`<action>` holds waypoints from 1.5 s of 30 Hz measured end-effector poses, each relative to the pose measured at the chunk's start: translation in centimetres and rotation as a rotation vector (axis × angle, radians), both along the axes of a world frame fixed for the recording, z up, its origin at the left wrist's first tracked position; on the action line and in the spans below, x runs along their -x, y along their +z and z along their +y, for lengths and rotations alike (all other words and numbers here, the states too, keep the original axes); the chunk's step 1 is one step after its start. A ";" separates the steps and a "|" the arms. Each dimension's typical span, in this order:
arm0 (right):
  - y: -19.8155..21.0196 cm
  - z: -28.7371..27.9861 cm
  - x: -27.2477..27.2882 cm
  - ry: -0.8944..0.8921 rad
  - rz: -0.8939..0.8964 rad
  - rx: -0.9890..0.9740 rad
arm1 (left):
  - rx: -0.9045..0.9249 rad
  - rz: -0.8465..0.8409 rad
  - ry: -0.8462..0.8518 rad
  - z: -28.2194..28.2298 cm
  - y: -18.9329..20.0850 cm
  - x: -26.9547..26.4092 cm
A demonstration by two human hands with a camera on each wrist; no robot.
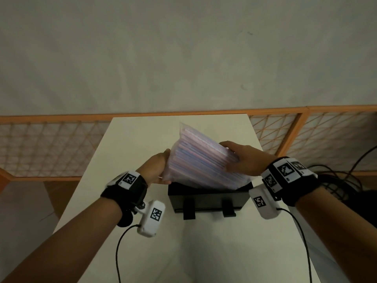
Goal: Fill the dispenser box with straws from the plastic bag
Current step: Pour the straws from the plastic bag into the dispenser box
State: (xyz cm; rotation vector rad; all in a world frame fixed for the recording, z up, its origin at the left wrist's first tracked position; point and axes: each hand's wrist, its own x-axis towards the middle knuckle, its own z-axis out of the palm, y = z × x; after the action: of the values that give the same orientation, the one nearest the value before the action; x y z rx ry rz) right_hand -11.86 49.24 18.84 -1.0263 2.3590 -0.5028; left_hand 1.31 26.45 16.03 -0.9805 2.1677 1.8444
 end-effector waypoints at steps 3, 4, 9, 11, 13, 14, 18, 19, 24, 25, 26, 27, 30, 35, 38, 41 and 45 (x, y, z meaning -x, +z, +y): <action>-1.1 0.0 -0.2 -0.085 -0.013 0.099 | 0.177 0.069 0.009 -1.0 -1.2 0.2; -1.5 -0.1 -0.4 -0.114 -0.010 0.143 | 0.218 0.086 -0.017 -1.3 -1.5 0.2; -2.6 -0.8 -1.1 -0.216 0.242 0.399 | 0.230 0.206 -0.008 -1.8 -1.6 -0.3; -2.0 -1.0 -1.2 -0.326 0.273 0.638 | 0.215 0.239 0.026 -2.3 -1.5 -0.6; -1.4 -1.2 -1.1 -0.434 0.168 0.765 | 0.224 0.263 0.053 -2.9 -1.4 -0.9; -1.5 -1.3 -1.0 -0.441 0.128 0.699 | 0.223 0.274 0.060 -3.1 -1.4 -0.9; -2.9 -1.5 -1.6 -0.314 0.201 0.312 | 0.262 0.294 -0.013 -3.3 -1.9 -0.8; -2.7 -1.5 -1.9 -0.306 0.235 0.376 | 0.259 0.300 -0.016 -3.3 -2.0 -0.6; -0.9 -1.6 -2.1 -0.276 0.241 0.457 | 0.265 0.329 0.039 -3.4 -2.1 -0.2; -1.1 -1.5 -2.2 -0.261 0.260 0.423 | 0.278 0.340 0.042 -3.3 -2.0 -0.2; -1.3 -1.5 -2.3 -0.262 0.279 0.440 | 0.296 0.361 0.040 -3.3 -1.6 -0.2; -1.2 -1.6 -2.4 -0.271 0.289 0.475 | 0.309 0.391 0.041 -3.2 -1.1 0.0; -0.9 -1.4 -3.1 -0.274 0.322 0.519 | 0.256 0.483 0.072 -2.7 0.0 0.1; -0.5 -1.6 -3.5 -0.384 0.280 0.636 | 0.156 0.665 0.052 -0.8 1.8 -0.5; -1.2 -1.7 -3.6 -0.437 0.237 0.661 | 0.176 0.672 -0.084 0.2 1.9 -0.5; -0.6 -1.9 -3.8 -0.433 0.222 0.639 | 0.338 0.654 -0.104 1.4 2.6 0.5; 0.1 -1.5 -3.8 -0.434 0.320 0.687 | 0.330 0.705 -0.038 1.8 4.9 1.9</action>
State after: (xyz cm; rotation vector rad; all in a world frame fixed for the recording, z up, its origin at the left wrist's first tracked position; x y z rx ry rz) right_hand -8.07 47.76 18.91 -0.8999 2.7754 -1.4863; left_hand -0.59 28.22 20.91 -0.3248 2.9258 2.0718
